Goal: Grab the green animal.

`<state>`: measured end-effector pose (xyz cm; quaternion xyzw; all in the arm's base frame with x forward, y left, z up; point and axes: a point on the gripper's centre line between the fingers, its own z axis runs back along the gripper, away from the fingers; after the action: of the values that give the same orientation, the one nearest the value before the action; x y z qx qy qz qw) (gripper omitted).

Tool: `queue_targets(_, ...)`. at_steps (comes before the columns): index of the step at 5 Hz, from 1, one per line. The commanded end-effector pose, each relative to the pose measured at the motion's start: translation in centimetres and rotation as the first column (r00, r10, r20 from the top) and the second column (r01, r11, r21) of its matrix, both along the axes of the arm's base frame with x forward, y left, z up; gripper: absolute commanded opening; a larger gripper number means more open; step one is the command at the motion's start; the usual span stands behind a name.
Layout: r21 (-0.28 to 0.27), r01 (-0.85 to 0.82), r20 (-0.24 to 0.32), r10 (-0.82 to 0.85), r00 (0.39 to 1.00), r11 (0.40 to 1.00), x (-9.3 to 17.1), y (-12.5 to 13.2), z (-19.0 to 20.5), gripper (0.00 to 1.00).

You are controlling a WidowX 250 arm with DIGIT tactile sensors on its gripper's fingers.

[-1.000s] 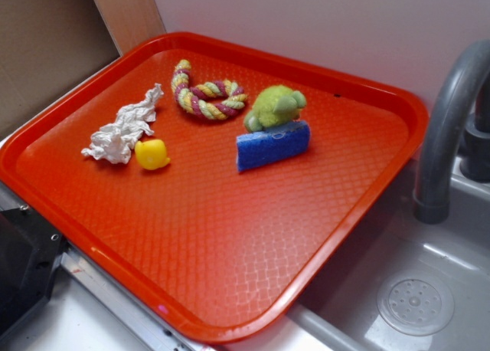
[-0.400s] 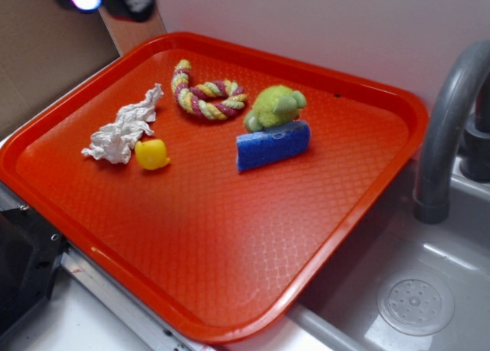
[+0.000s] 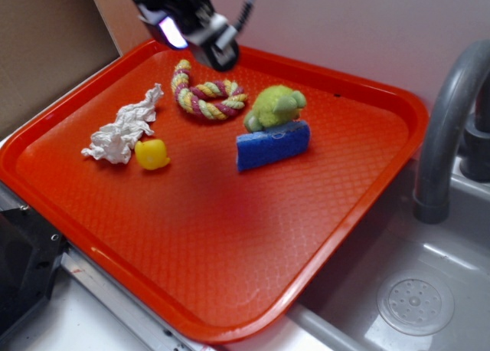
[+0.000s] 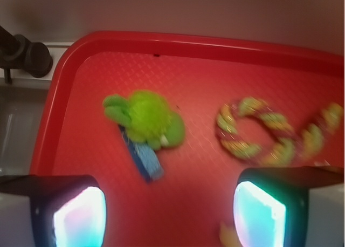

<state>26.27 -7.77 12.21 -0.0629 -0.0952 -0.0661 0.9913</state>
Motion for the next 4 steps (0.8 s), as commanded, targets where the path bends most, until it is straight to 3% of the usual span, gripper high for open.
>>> queue_targets(1, -0.006, 0.133, 0.058, -0.133, 0.989, 0.991, 3.2, -2.3, -1.8, 1.0)
queue_targets(4, -0.002, 0.208, -0.03, -0.208, 0.978, 0.978, 5.0, -4.0, -5.9, 1.0)
